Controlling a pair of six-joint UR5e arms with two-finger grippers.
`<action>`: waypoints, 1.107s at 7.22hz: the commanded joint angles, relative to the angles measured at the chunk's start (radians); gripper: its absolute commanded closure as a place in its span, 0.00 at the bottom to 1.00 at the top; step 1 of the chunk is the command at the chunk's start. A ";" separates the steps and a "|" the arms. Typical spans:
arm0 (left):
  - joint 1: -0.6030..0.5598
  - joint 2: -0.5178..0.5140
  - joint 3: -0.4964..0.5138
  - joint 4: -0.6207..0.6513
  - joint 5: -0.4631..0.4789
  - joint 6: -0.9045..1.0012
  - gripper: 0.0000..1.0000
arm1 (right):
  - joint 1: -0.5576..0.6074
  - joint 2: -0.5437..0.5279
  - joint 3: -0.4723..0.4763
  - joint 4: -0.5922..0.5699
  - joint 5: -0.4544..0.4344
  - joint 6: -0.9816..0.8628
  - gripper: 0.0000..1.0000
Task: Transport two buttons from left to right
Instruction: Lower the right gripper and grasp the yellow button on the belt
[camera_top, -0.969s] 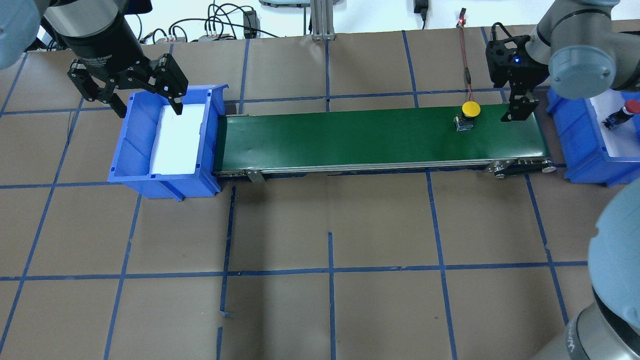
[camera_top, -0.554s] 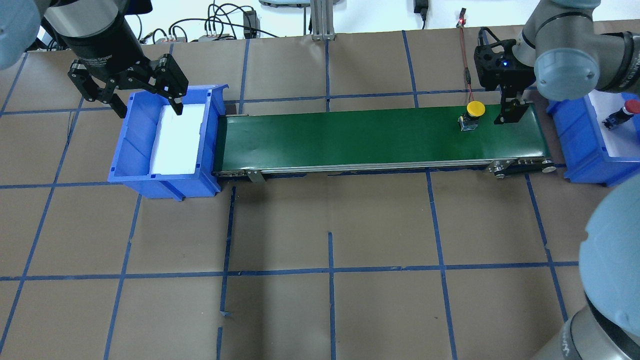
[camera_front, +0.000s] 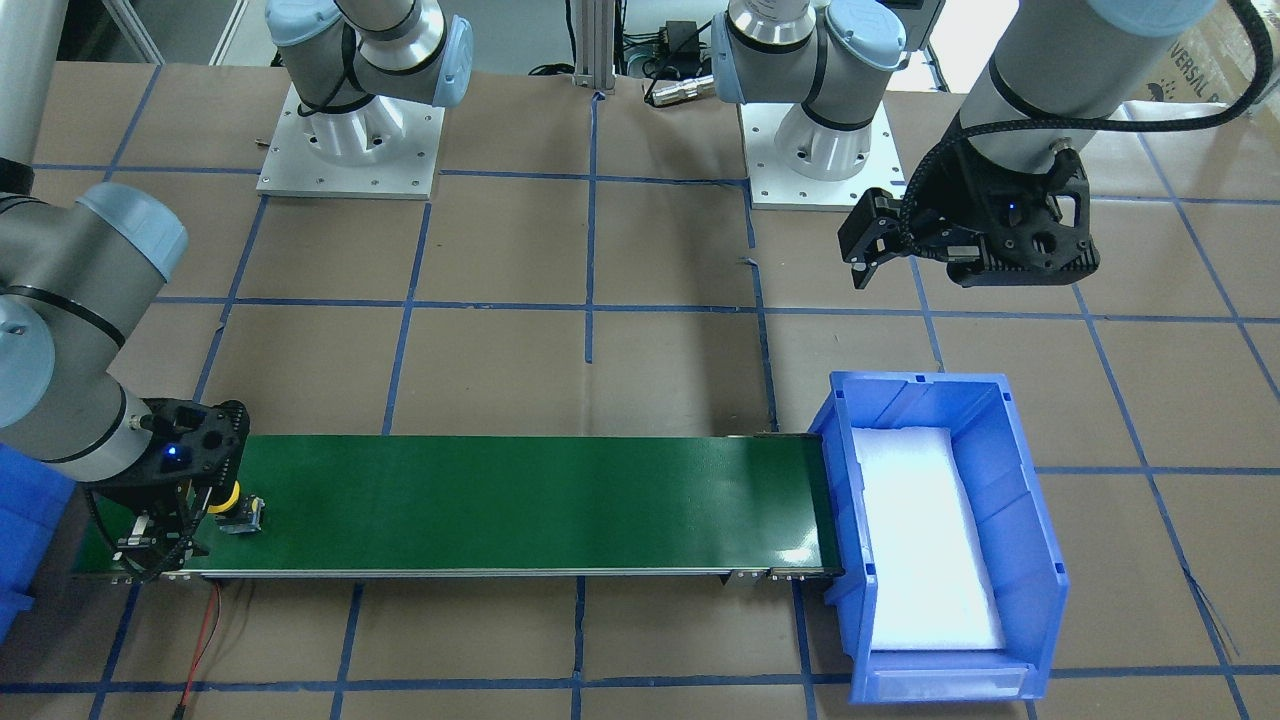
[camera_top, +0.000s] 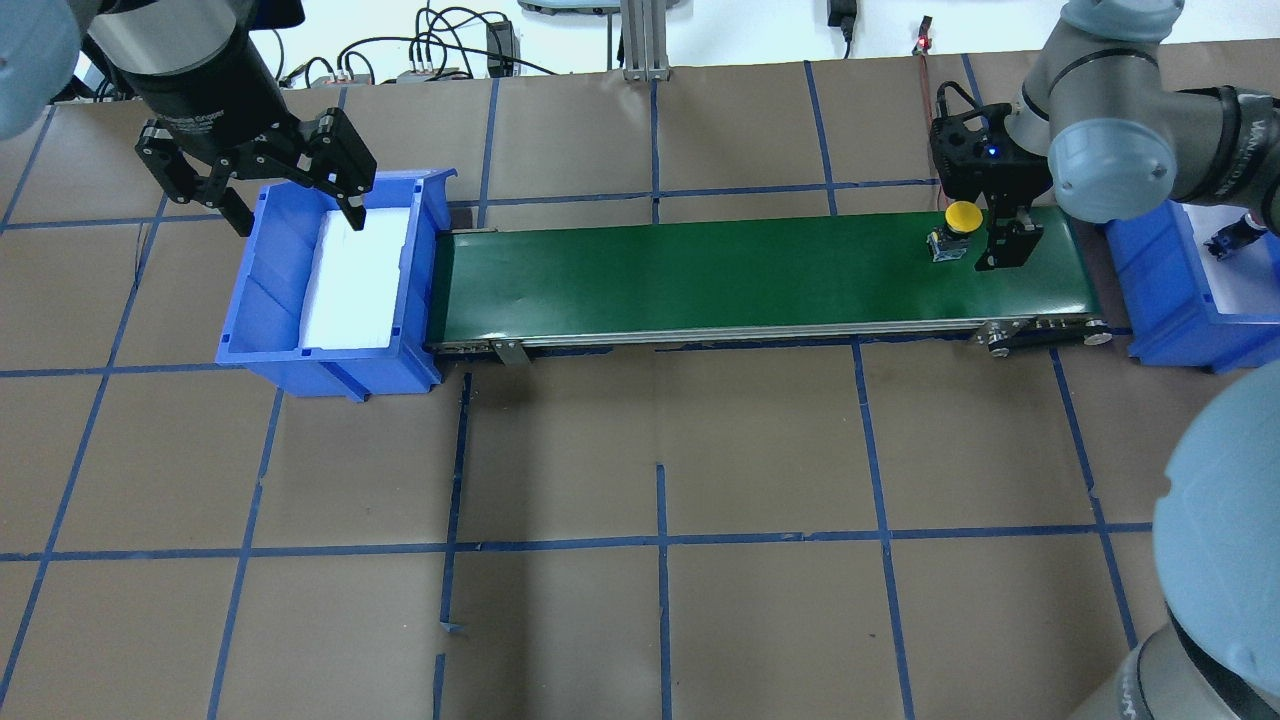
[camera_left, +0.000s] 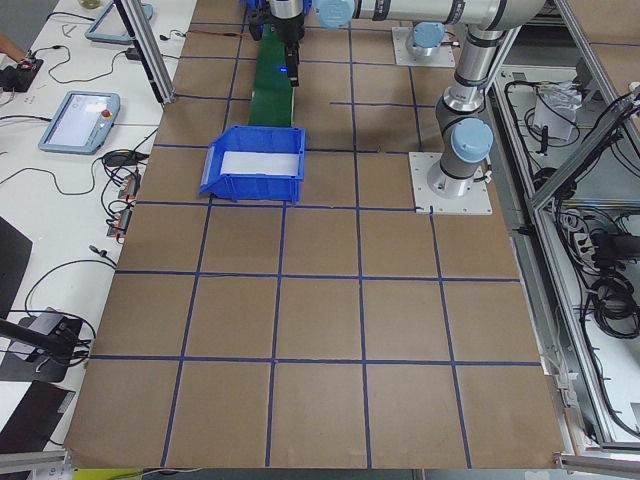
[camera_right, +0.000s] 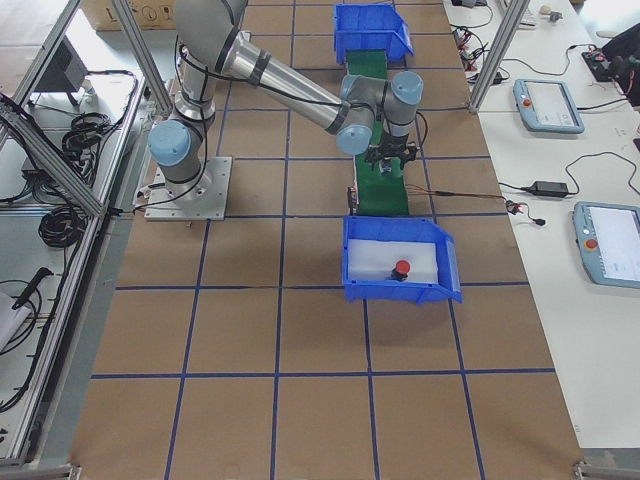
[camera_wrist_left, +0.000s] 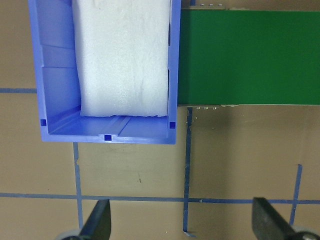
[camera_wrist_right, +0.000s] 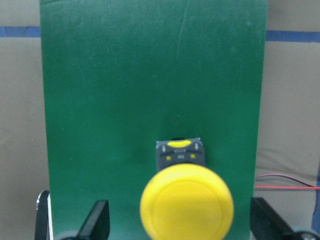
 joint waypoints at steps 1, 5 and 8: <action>0.000 -0.001 0.000 0.000 0.001 0.000 0.00 | 0.001 0.002 0.002 0.000 0.000 -0.004 0.02; 0.000 0.000 0.002 0.000 0.000 -0.001 0.00 | -0.001 -0.001 -0.001 -0.004 0.000 -0.015 0.33; 0.000 -0.001 0.002 0.000 0.001 -0.001 0.00 | -0.018 -0.013 -0.013 -0.001 -0.021 -0.013 0.89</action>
